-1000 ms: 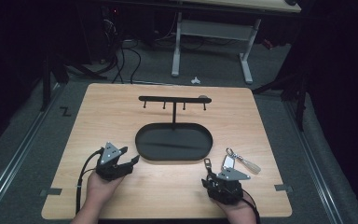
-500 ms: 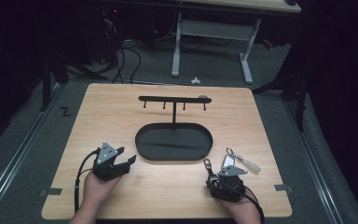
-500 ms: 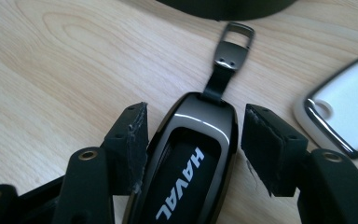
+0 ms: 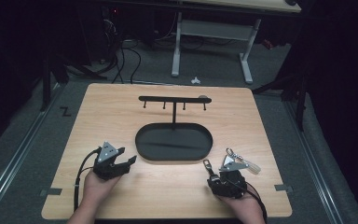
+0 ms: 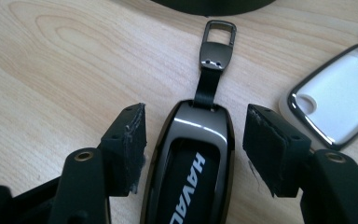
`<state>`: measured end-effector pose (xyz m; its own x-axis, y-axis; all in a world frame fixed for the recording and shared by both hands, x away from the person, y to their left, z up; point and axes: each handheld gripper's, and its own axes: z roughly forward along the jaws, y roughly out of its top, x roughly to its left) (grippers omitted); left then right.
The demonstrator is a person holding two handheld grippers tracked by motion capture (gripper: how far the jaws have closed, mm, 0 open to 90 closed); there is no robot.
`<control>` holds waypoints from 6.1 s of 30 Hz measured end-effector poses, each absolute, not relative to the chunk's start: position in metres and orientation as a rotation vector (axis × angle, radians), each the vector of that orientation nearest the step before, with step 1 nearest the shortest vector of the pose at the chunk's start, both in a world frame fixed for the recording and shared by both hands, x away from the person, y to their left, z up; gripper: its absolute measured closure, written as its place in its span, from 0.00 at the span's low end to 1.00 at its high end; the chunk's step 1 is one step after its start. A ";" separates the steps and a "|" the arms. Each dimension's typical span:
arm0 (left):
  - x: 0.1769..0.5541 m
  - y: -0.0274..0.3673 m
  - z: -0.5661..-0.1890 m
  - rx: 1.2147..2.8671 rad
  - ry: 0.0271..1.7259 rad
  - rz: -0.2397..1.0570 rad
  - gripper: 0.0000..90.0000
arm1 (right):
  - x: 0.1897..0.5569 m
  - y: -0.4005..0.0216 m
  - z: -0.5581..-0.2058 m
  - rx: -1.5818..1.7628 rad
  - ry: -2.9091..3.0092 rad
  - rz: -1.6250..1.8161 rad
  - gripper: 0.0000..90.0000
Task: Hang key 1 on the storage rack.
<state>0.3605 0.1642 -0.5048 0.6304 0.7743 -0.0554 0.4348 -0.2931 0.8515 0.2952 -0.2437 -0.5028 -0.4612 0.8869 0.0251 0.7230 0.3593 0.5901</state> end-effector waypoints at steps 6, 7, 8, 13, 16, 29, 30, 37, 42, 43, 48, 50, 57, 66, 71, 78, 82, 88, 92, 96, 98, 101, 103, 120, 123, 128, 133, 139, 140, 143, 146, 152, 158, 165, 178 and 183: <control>0.358 0.163 -0.505 1.946 0.931 0.474 0.45 | 0.316 -0.234 -0.490 1.451 2.402 0.669 0.45; 0.358 0.163 -0.505 1.948 0.927 0.478 0.45 | 0.320 -0.232 -0.488 1.465 2.412 0.646 0.46; 0.358 0.163 -0.505 1.949 0.923 0.481 0.45 | 0.323 -0.232 -0.486 1.464 2.429 0.621 0.45; 0.359 0.163 -0.507 1.960 0.920 0.484 0.45 | 0.340 -0.230 -0.478 1.509 2.472 0.533 0.46; 0.360 0.162 -0.508 1.961 0.921 0.484 0.45 | 0.348 -0.228 -0.475 1.545 2.497 0.472 0.46; 0.360 0.160 -0.508 1.967 0.908 0.475 0.45 | 0.370 -0.208 -0.469 1.498 2.629 0.236 0.45; 0.361 0.160 -0.508 1.968 0.908 0.474 0.45 | 0.372 -0.208 -0.469 1.501 2.638 0.231 0.47; 0.361 0.160 -0.509 1.972 0.907 0.472 0.45 | 0.383 -0.207 -0.475 1.617 2.653 0.144 0.64; 0.361 0.160 -0.509 1.972 0.905 0.474 0.45 | 0.389 -0.203 -0.479 1.643 2.686 0.063 0.70; 0.361 0.160 -0.509 1.972 0.905 0.473 0.45 | 0.390 -0.202 -0.480 1.644 2.689 0.054 0.70; 0.361 0.161 -0.509 1.974 0.903 0.476 0.45 | 0.394 -0.202 -0.485 1.682 2.681 0.003 0.75; 0.361 0.161 -0.509 1.972 0.903 0.476 0.45 | 0.396 -0.203 -0.488 1.654 2.697 -0.026 0.78; 0.361 0.160 -0.509 1.971 0.898 0.471 0.45 | 0.394 -0.200 -0.488 1.570 2.733 -0.061 0.88; 0.361 0.160 -0.509 1.968 0.892 0.465 0.45 | 0.388 -0.199 -0.487 1.517 2.741 -0.021 0.89; 0.360 0.159 -0.509 1.968 0.887 0.468 0.45 | 0.384 -0.201 -0.475 1.520 2.739 0.049 0.89; 0.360 0.158 -0.509 1.971 0.884 0.470 0.45 | 0.380 -0.206 -0.465 1.547 2.721 0.093 0.89; 0.360 0.158 -0.509 1.970 0.885 0.471 0.45 | 0.376 -0.207 -0.458 1.562 2.715 0.118 0.89; 0.360 0.158 -0.509 1.973 0.884 0.470 0.45 | 0.375 -0.208 -0.443 1.537 2.703 0.169 0.89; 0.360 0.158 -0.510 1.978 0.883 0.472 0.45 | 0.375 -0.209 -0.433 1.520 2.693 0.204 0.89; 0.360 0.158 -0.510 1.980 0.880 0.476 0.45 | 0.376 -0.209 -0.423 1.503 2.685 0.223 0.89; 0.360 0.158 -0.510 1.979 0.881 0.476 0.45 | 0.376 -0.209 -0.418 1.498 2.679 0.242 0.89; 0.360 0.157 -0.510 1.983 0.878 0.477 0.45 | 0.377 -0.209 -0.411 1.494 2.668 0.270 0.89; 0.360 0.157 -0.510 1.984 0.877 0.476 0.45 | 0.378 -0.209 -0.406 1.497 2.657 0.281 0.89; 0.360 0.157 -0.510 1.985 0.874 0.477 0.45 | 0.390 -0.198 -0.373 1.433 2.625 0.350 0.89; 0.360 0.158 -0.510 1.986 0.875 0.477 0.45 | 0.392 -0.195 -0.369 1.432 2.621 0.350 0.89; 0.360 0.157 -0.510 1.992 0.868 0.471 0.45 | 0.398 -0.192 -0.365 1.447 2.614 0.376 0.89; 0.359 0.157 -0.510 1.992 0.869 0.471 0.45 | 0.404 -0.188 -0.359 1.437 2.609 0.384 0.89; 0.360 0.158 -0.510 1.978 0.876 0.476 0.45 | 0.411 -0.183 -0.351 1.419 2.613 0.408 0.89; 0.360 0.157 -0.510 1.981 0.874 0.481 0.45 | 0.413 -0.182 -0.350 1.413 2.614 0.413 0.89; 0.361 0.159 -0.511 1.981 0.882 0.483 0.45 | 0.417 -0.180 -0.348 1.404 2.617 0.420 0.89; 0.360 0.159 -0.511 1.981 0.887 0.483 0.45 | 0.422 -0.179 -0.347 1.420 2.616 0.441 0.89; 0.359 0.158 -0.512 1.989 0.878 0.479 0.45 | 0.428 -0.176 -0.342 1.416 2.597 0.444 0.89; 0.357 0.160 -0.512 1.994 0.878 0.477 0.45 | 0.432 -0.171 -0.337 1.398 2.591 0.458 0.89; 0.353 0.165 -0.512 1.994 0.883 0.482 0.45 | 0.439 -0.165 -0.331 1.382 2.575 0.478 0.89; 0.352 0.164 -0.511 1.998 0.865 0.476 0.45 | 0.447 -0.153 -0.329 1.374 2.557 0.503 0.89; 0.353 0.162 -0.513 2.012 0.858 0.466 0.45 | 0.452 -0.147 -0.328 1.375 2.547 0.503 0.89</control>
<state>0.3532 0.1619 -0.5126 0.6914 0.7224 0.0012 0.3947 -0.3792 0.8369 0.4516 -0.1472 -0.3275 -0.5457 0.8378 -0.0166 0.7685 0.5083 0.3887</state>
